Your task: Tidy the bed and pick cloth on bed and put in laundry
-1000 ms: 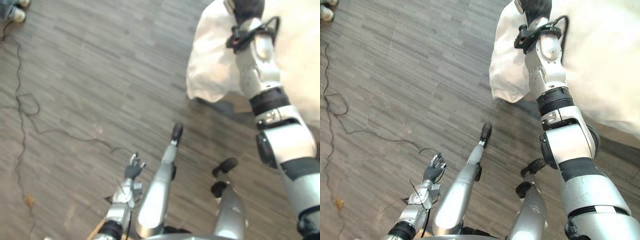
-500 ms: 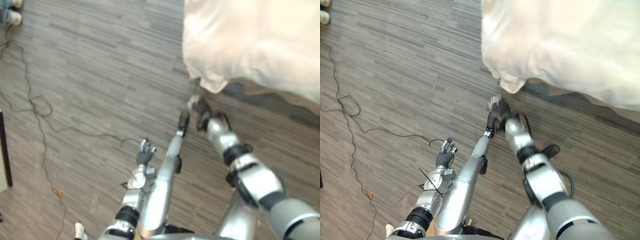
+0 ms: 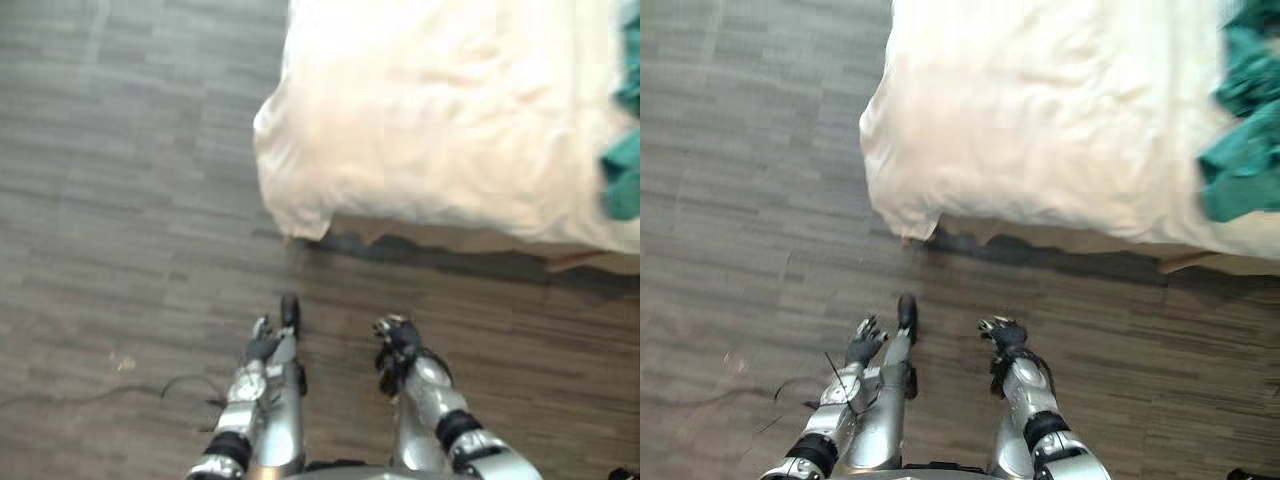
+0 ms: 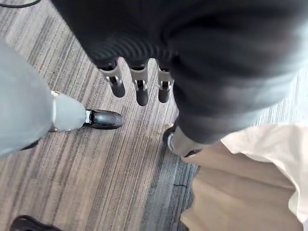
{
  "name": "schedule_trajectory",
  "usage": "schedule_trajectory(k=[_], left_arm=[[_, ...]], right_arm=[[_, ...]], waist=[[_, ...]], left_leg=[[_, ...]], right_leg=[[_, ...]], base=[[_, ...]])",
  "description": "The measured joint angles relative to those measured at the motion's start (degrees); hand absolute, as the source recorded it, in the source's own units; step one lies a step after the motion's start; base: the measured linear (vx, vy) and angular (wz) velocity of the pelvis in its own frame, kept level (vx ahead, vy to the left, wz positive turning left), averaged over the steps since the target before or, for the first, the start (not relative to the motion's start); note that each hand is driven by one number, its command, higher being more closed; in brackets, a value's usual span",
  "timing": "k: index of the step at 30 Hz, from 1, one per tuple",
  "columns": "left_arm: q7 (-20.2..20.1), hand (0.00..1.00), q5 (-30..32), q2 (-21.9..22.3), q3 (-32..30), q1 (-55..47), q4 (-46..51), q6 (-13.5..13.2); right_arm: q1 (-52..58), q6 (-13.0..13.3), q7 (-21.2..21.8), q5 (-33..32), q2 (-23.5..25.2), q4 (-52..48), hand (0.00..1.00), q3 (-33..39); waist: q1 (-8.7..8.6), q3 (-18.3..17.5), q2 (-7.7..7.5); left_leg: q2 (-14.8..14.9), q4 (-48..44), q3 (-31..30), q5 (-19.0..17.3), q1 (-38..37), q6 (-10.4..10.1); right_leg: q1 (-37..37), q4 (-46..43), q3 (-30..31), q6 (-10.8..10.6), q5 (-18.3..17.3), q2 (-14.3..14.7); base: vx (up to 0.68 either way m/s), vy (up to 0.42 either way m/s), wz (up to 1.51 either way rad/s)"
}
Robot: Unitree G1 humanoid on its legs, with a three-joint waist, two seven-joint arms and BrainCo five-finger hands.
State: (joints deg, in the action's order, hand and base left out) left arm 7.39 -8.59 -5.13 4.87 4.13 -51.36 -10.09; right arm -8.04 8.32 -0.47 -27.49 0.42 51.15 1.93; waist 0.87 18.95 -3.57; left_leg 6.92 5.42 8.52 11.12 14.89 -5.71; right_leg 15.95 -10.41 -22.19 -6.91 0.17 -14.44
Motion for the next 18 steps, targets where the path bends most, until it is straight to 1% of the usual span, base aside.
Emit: schedule_trajectory(k=[1,2,3,4,5,6,7,8,9,10,12,13,14,16,18], left_arm=[[-0.1,0.00,0.9,-0.2,0.2,-0.6,-0.6,0.3],[-0.8,0.00,2.9,-0.4,0.4,-1.4,-1.6,1.0],[-1.1,0.00,4.2,-0.7,0.7,-2.1,-2.3,1.3],[-1.2,0.00,4.7,-0.7,0.7,-2.3,-2.8,1.4],[-1.2,0.00,5.0,-0.7,0.6,-2.8,-3.4,1.8],[-1.2,0.00,5.0,-0.7,-0.1,-3.1,-4.3,2.4],[-1.3,0.00,5.0,-0.6,-0.7,-3.2,-5.4,2.6],[-1.3,0.00,5.5,-0.6,-1.1,-3.6,-5.6,3.0],[-1.3,0.00,5.9,-0.7,-1.7,-4.0,-5.6,3.3],[-1.4,0.00,6.1,-0.8,-2.6,-4.3,-5.8,3.5],[-2.3,0.00,7.2,-0.6,-3.3,-4.1,-7.3,3.8],[-2.4,0.00,7.4,-0.6,-3.3,-4.1,-7.7,3.9],[-2.4,0.00,8.4,-0.4,-3.9,-4.5,-8.1,4.4],[-2.4,0.00,8.3,0.5,-6.3,-4.5,-8.8,4.7],[-2.4,0.00,8.0,1.4,-9.0,-4.6,-9.2,4.9]], right_arm=[[1.0,0.0,-0.2,0.2,0.0,0.1,0.00,1.0],[3.0,-0.1,-0.6,1.6,0.0,0.4,0.00,3.2],[4.5,-0.3,-0.9,3.5,-0.6,1.2,0.00,4.8],[5.0,-0.4,-0.9,4.1,-0.9,1.9,0.00,5.3],[5.8,-1.1,-1.3,6.7,-1.1,3.1,0.00,6.1],[6.3,-1.6,-2.1,9.4,-1.1,4.6,0.00,7.6],[6.8,-2.1,-2.5,11.5,-1.2,5.7,0.00,8.5],[7.5,-2.4,-2.8,13.0,-1.2,6.1,0.00,9.3],[8.1,-2.5,-3.1,14.4,-1.3,6.1,0.00,10.2],[8.8,-2.6,-3.2,15.9,-1.5,6.1,0.00,11.6],[10.8,-3.1,-3.4,17.9,-2.5,6.3,0.00,14.7],[11.1,-3.2,-3.4,18.2,-2.6,6.3,0.00,15.5],[12.1,-3.3,-3.7,18.8,-3.0,6.3,0.00,16.7],[13.5,-3.5,-4.3,19.1,-3.1,6.3,0.00,17.7],[15.6,-3.9,-4.5,19.1,-2.8,6.3,0.00,19.0]], waist=[[-0.32,-0.8,-0.29],[-0.33,-2.2,-0.66],[-0.55,-3.4,-0.59],[-0.81,-3.9,-0.47],[-1.61,-4.6,-0.12],[-2.44,-4.9,0.42],[-2.95,-5.5,0.92],[-3.12,-6.1,1.29],[-3.20,-6.4,1.46],[-3.32,-6.5,1.68],[-4.23,-7.2,2.82],[-4.39,-7.4,3.01],[-4.80,-7.7,3.26],[-5.02,-8.0,3.54],[-5.17,-8.7,3.44]], left_leg=[[-0.1,0.0,0.8,-0.5,-1.1,0.1],[-0.1,0.0,2.9,-1.6,-3.8,0.0],[-0.1,0.0,4.8,-2.5,-6.2,0.0],[-0.1,0.0,5.8,-3.0,-7.3,-0.2],[0.2,0.0,7.5,-3.8,-9.7,-0.3],[0.8,0.0,9.5,-4.7,-12.3,-0.9],[1.5,0.0,11.1,-5.3,-13.7,-1.4],[2.2,0.0,12.5,-5.8,-14.9,-1.9],[2.6,0.0,13.7,-6.1,-15.8,-2.3],[3.4,0.0,15.4,-6.5,-17.3,-2.9],[5.4,0.0,18.5,-7.2,-19.6,-4.0],[5.7,0.0,19.3,-7.2,-20.1,-4.3],[6.5,0.0,21.7,-7.6,-21.8,-4.9],[7.2,-0.1,24.0,-8.2,-23.7,-5.5],[8.3,-3.7,27.3,-10.7,-24.8,-5.9]], right_leg=[[-1.0,0.8,0.6,0.0,0.3,0.1],[-2.5,1.9,2.2,0.0,1.1,0.4],[-4.0,2.8,3.8,-0.3,1.4,0.6],[-4.6,3.0,4.5,-0.3,1.5,0.7],[-5.9,3.1,5.2,-0.3,1.5,0.8],[-6.7,2.6,3.7,0.4,1.3,0.9],[-6.9,1.5,0.2,1.8,0.7,0.8],[-6.9,0.2,-3.1,3.4,-0.1,0.5],[-7.0,-0.7,-4.7,3.6,-0.4,0.2],[-7.3,-1.4,-4.2,3.5,-0.6,0.9],[-7.7,-1.1,-2.2,3.6,-0.7,3.4],[-7.8,-0.7,-1.4,3.6,-0.7,4.0],[-8.0,-0.1,0.4,3.7,-0.6,5.4],[-8.6,0.7,2.3,3.7,-0.5,6.8],[-8.6,1.2,5.4,3.6,-1.4,8.0]], base=[[0.17,-0.007,-0.65],[0.15,-0.003,-0.81],[0.15,-0.002,-0.84],[0.14,0.004,-0.79],[0.11,0.002,-0.75],[0.10,-0.010,-0.88],[0.07,-0.022,-0.85],[0.05,-0.029,-0.77],[0.08,-0.041,-0.81],[0.11,-0.098,-0.76],[0.11,-0.127,-0.77],[0.09,-0.079,-0.88],[0.07,-0.046,-0.71],[0.08,-0.022,-0.74],[0.07,0.013,-0.86]])
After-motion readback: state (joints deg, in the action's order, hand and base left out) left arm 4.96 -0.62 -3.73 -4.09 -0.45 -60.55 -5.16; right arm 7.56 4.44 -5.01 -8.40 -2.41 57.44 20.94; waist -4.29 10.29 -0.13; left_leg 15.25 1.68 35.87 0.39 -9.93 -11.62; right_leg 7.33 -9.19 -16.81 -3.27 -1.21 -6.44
